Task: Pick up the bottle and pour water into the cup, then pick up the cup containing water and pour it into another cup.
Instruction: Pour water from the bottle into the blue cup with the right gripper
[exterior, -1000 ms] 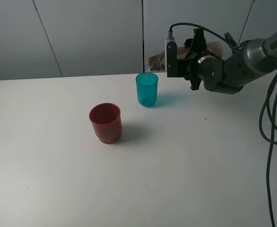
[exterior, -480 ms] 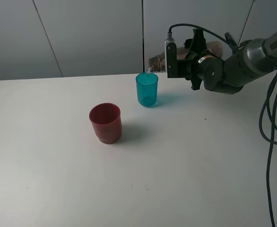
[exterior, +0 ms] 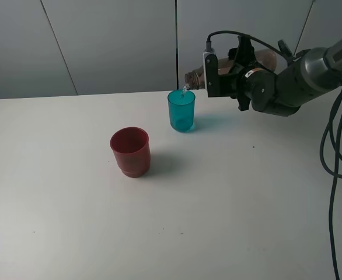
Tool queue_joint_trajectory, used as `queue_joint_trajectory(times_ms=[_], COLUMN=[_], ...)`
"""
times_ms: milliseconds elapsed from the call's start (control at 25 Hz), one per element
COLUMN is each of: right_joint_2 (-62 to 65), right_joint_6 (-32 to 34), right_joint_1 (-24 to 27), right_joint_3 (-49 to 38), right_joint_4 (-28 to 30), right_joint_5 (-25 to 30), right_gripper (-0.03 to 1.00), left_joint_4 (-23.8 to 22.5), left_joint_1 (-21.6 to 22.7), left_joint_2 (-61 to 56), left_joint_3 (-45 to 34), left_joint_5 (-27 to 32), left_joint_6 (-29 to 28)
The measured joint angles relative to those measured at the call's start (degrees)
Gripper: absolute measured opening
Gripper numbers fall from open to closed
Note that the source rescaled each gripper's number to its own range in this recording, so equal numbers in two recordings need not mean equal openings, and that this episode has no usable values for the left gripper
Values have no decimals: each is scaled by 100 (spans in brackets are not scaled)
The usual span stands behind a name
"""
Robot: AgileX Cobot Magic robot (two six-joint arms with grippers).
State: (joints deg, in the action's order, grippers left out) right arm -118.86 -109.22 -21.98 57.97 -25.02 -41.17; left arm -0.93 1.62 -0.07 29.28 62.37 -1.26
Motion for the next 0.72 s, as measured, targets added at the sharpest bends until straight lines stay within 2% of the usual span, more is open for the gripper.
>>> queue_joint_trajectory(times_ms=[720], right_joint_2=[0], right_joint_6=[-38], right_joint_1=[0], right_joint_3=[167], right_joint_4=[-88], right_joint_5=[-11], right_gripper=[1], left_joint_4=[0], left_joint_1=[0], left_joint_2=[0], left_joint_3=[0], left_joint_5=[0], left_joint_6=[10])
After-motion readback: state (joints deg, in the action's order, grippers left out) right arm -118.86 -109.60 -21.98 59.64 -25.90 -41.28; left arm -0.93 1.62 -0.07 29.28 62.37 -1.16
